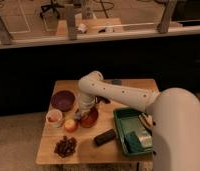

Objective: Wipe red bowl with towel

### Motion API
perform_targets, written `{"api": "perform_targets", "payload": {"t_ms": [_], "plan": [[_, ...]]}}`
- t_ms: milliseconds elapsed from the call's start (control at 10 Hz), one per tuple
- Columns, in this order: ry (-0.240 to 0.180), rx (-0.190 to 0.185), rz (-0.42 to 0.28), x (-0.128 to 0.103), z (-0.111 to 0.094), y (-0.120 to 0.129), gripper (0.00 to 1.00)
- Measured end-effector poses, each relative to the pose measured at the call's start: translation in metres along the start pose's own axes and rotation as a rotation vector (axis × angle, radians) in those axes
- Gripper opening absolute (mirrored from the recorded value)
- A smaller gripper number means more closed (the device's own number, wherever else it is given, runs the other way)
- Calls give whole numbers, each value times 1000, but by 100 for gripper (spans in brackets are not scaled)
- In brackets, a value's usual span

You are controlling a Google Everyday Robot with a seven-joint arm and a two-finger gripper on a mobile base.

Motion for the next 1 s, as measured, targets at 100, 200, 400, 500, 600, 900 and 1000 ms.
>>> {"api": "perform_targets", "payload": {"t_ms": [100,200,400,500,600,900,1000], "plan": [[-22,-10,-16,-6,1,12,0],[-45,-20,-32,-9,1,23,0],[-64,-34,-53,-9,1,38,0],[-66,-33,-50,-1,-1,43,0],[-64,-34,-40,10,-3,49,0],[-56,10,53,57,-29,44,0],[-51,36,93,76,-44,41,0]]}}
